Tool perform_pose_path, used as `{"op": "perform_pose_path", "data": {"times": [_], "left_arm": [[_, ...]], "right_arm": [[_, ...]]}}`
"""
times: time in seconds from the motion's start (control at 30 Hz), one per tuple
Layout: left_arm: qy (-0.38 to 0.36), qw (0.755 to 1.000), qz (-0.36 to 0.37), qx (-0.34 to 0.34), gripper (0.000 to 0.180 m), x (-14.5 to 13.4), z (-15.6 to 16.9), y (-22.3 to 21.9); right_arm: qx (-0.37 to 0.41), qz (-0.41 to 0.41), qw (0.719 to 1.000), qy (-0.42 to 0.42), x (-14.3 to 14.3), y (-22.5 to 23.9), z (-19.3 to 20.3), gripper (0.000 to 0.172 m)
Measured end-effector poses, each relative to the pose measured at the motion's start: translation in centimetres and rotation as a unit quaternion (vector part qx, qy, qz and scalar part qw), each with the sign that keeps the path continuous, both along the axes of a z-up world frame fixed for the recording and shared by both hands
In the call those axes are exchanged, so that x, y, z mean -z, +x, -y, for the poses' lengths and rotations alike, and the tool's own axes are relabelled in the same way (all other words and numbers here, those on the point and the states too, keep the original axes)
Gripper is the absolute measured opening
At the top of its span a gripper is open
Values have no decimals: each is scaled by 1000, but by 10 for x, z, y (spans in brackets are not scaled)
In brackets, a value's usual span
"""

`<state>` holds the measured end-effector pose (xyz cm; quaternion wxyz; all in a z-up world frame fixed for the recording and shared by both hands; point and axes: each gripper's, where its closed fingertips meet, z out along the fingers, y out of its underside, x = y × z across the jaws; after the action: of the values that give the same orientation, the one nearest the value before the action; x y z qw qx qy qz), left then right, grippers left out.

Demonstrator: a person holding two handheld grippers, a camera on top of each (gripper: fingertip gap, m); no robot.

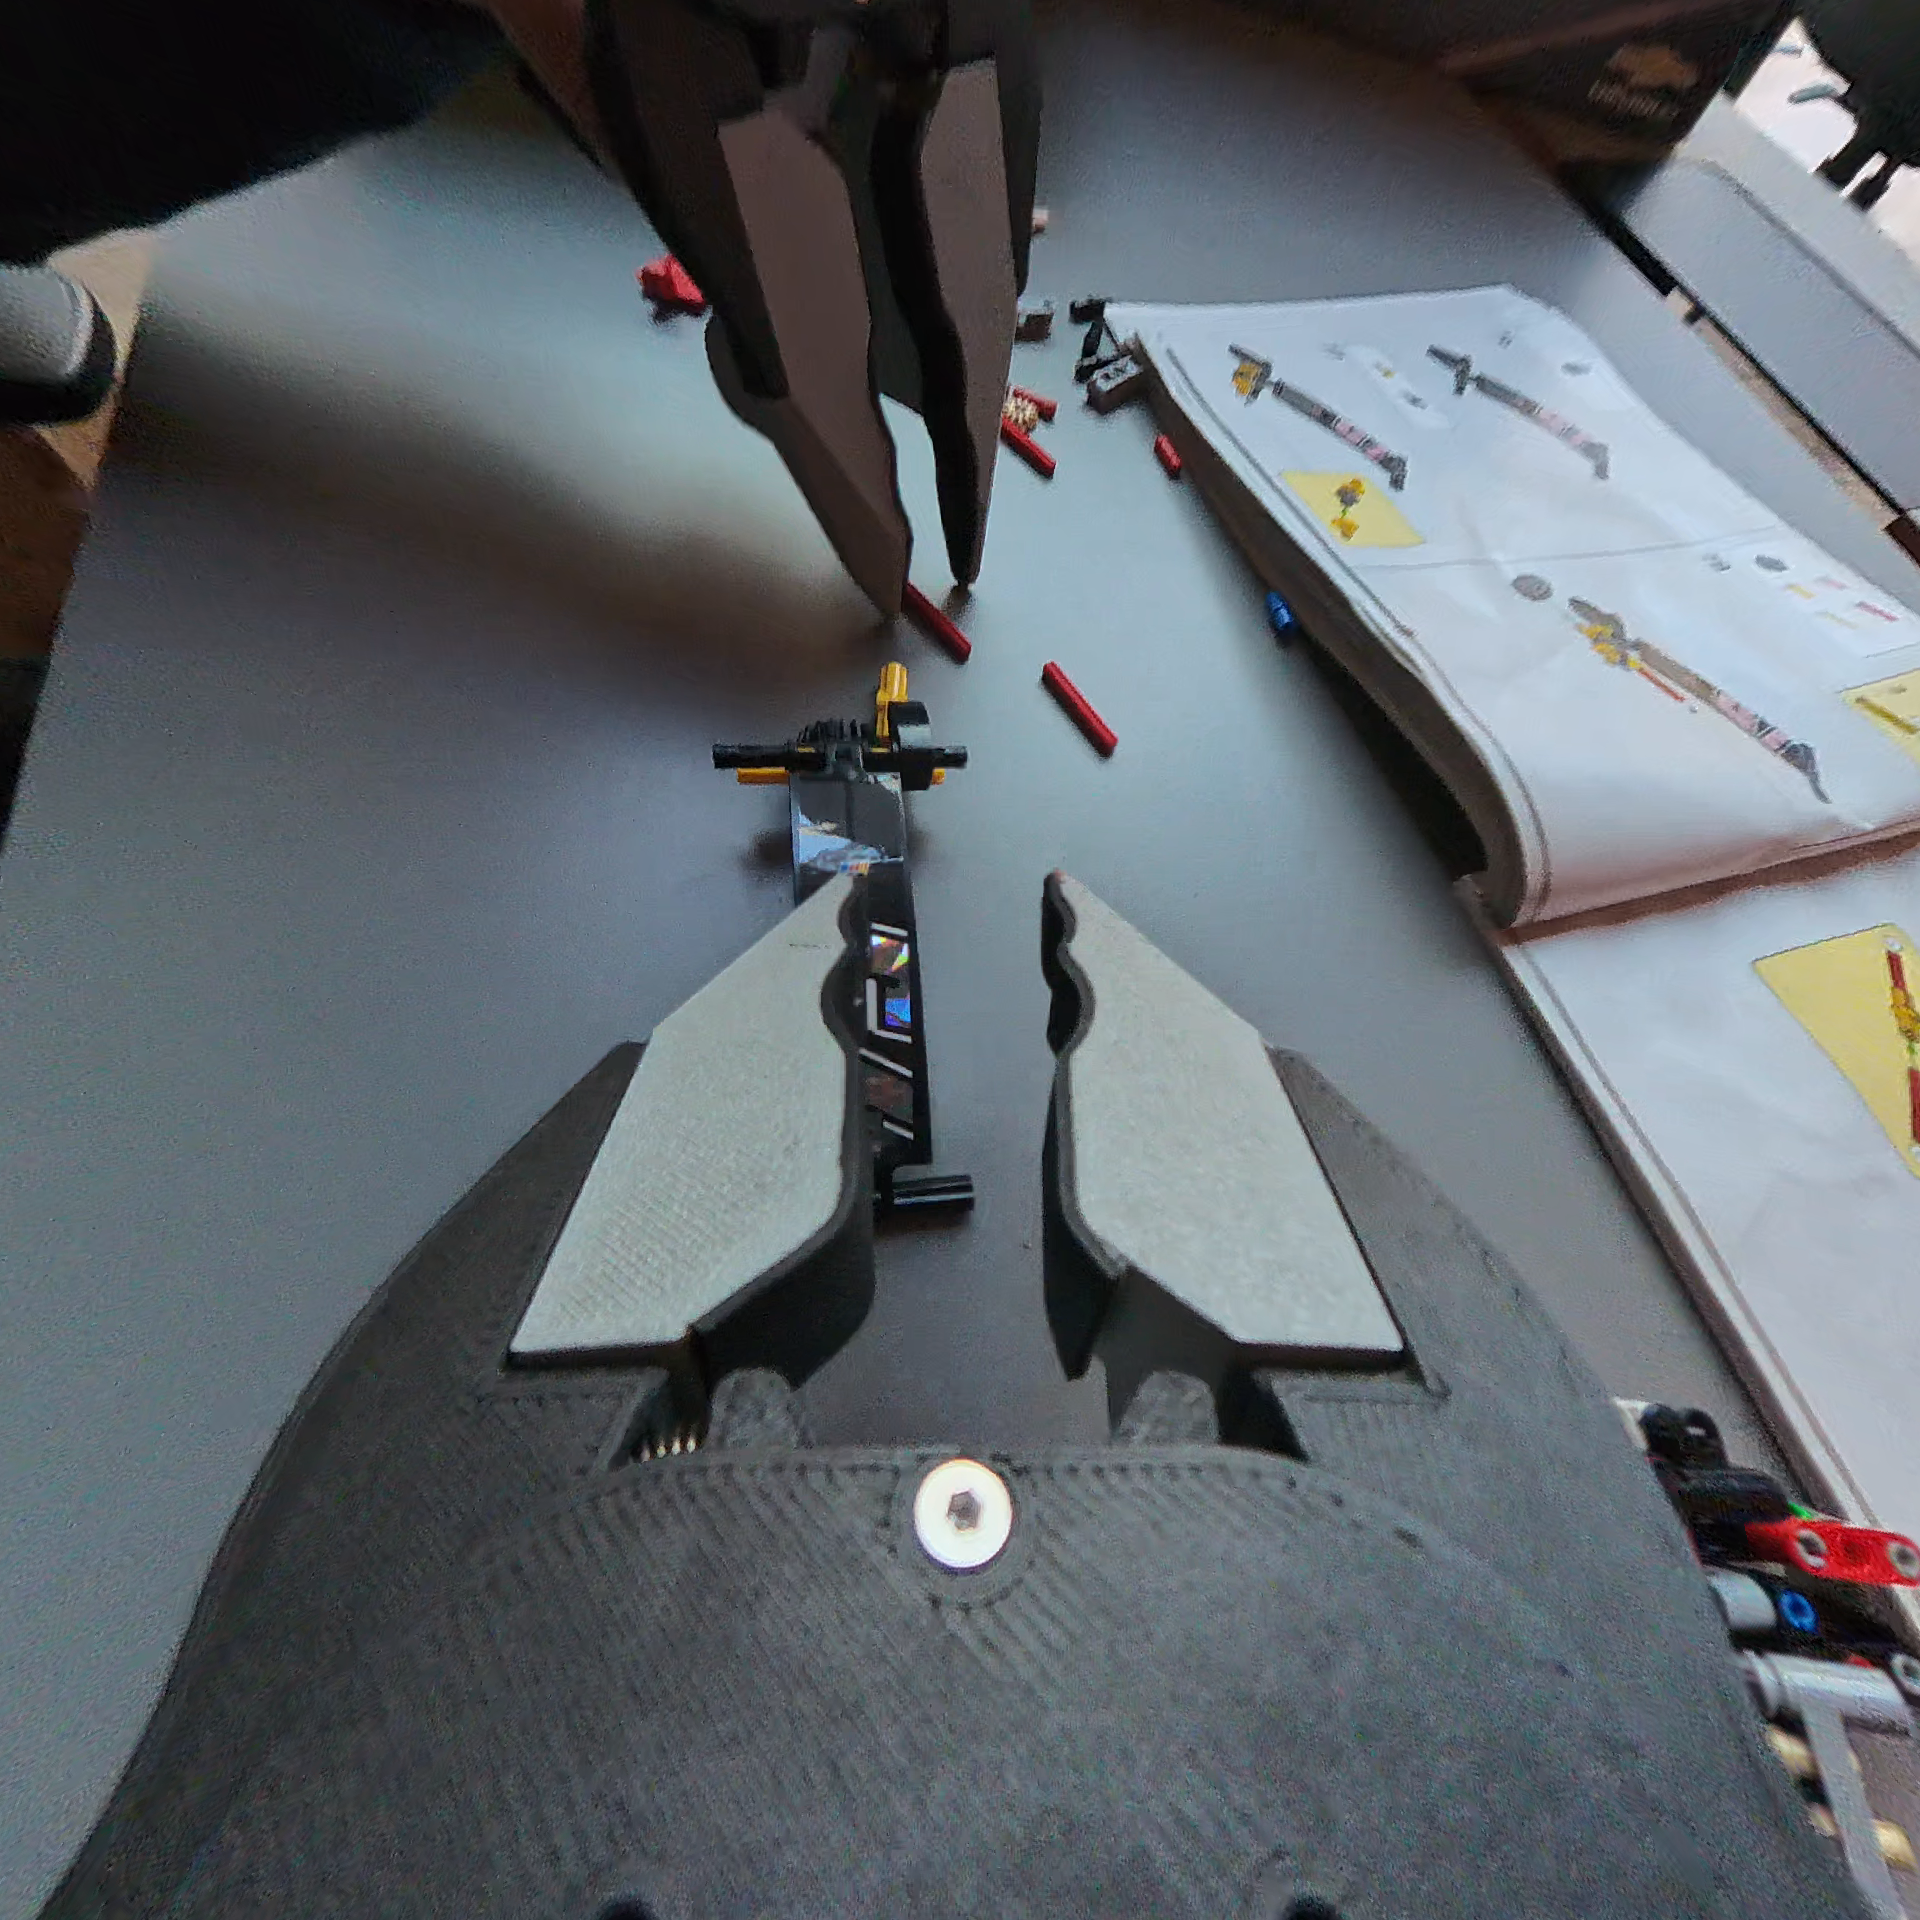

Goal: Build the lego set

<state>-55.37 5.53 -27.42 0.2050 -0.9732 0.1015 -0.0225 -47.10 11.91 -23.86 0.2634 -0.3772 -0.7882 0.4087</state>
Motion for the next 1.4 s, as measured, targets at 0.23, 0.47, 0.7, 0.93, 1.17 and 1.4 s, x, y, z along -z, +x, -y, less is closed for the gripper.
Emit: {"op": "perform_pose_path", "data": {"times": [0.23, 0.47, 0.7, 0.93, 1.17, 1.4], "left_arm": [[-9, 1000, 1, 10, 1, 1, 5, 3], [-36, 999, 19, 17, 2, 0, 30, 13], [-37, 998, 55, 17, 1, 0, 51, 28], [1, 998, 61, 3, 1, -1, 50, 31], [34, 998, 49, -6, 1, -1, 47, 32], [44, 999, 23, -21, 24, -2, 51, 36]], "right_arm": [[30, 41, 996, 67, 23, 0, -23, 0], [-10, -1, 1000, -14, -4, 4, -9, 21], [-37, 12, 998, 45, 10, 7, 11, 31], [-14, 19, 999, 38, 11, 5, -4, 19], [36, 5, 998, 54, 10, -1, -32, 18], [72, -87, 993, 26, -20, 3, -34, 25]]}}
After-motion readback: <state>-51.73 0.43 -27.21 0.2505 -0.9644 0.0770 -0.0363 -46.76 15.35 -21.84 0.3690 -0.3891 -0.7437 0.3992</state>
